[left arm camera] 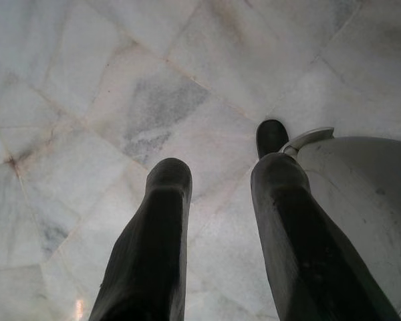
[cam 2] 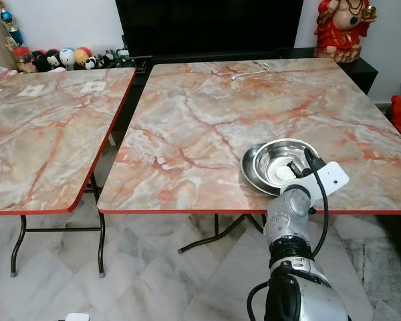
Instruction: Setting the table
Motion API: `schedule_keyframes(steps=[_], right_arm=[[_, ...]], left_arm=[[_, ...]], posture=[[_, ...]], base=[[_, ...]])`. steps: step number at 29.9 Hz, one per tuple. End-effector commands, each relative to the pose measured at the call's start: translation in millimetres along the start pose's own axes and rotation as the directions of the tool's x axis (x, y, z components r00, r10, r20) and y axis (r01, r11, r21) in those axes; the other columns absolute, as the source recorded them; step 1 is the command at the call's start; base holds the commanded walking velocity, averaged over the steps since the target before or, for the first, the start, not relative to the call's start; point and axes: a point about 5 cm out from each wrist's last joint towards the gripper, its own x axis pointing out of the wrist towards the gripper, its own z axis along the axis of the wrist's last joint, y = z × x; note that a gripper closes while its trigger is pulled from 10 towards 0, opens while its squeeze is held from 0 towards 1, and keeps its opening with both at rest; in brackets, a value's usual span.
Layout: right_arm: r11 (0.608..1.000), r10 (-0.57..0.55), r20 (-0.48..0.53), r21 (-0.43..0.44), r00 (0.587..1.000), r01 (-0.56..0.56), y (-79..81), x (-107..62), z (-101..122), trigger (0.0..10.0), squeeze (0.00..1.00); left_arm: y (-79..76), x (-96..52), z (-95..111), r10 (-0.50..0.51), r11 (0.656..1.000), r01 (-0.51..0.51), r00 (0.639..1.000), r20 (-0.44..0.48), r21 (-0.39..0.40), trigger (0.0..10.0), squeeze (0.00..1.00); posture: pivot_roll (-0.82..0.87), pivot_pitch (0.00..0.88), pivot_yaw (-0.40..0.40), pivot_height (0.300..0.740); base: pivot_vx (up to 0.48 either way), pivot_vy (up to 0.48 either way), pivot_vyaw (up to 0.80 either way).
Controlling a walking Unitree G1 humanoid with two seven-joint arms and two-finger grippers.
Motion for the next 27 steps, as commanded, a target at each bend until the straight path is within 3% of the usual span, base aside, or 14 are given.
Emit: schedule_keyframes(steps=[1,3,4,5,6,7,27], right_arm=[[1.000,0.021,0.011,0.023,1.000,-0.021,6.7,1.4,5.3,10.0,0.66],[0.999,0.034,0.003,0.024,0.999,-0.034,8.1,1.5,4.5,10.0,0.63],[0.999,0.038,0.001,0.021,0.999,-0.038,8.7,1.5,4.1,10.0,0.40],[0.999,0.038,0.001,0.018,0.999,-0.038,8.8,1.6,4.0,10.0,0.40],[0.999,0.038,0.001,0.016,0.999,-0.038,8.9,1.6,3.9,10.0,0.04],[0.999,0.035,0.002,0.016,0.999,-0.035,8.7,1.8,4.1,10.0,0.00],[1.000,0.026,0.033,-0.001,0.999,-0.026,6.2,9.3,17.1,10.0,0.00]], left_arm=[[3.4,-0.4,-1.8,0.006,1.000,-0.006,1.000,-0.009,-0.003,10.0,0.00],[3.5,-0.4,-1.9,0.006,1.000,-0.006,1.000,-0.009,-0.003,10.0,0.00],[3.5,-0.4,-2.0,0.006,1.000,-0.006,1.000,-0.009,-0.003,10.0,0.00],[3.5,-0.4,-2.0,0.006,1.000,-0.006,1.000,-0.010,-0.003,10.0,0.00],[3.5,-0.5,-2.0,0.006,1.000,-0.006,1.000,-0.010,-0.004,10.0,0.00],[3.4,-0.5,-2.1,0.006,1.000,-0.006,1.000,-0.010,-0.003,10.0,0.00],[2.8,-0.5,-2.2,0.006,1.000,-0.006,1.000,-0.009,-0.008,10.0,0.00]], posture=[[-0.06,0.000,0.046,0.740],[-0.06,0.000,0.046,0.740],[-0.05,0.000,0.045,0.740],[-0.05,0.000,0.045,0.740],[-0.05,0.000,0.045,0.740],[-0.05,0.000,0.045,0.740],[-0.05,0.000,0.042,0.740]], base=[[0.000,0.000,0.00],[0.000,0.000,0.00],[0.000,0.000,0.00],[0.000,0.000,0.00],[0.000,0.000,0.00],[0.000,0.000,0.00],[0.000,0.000,0.00]])
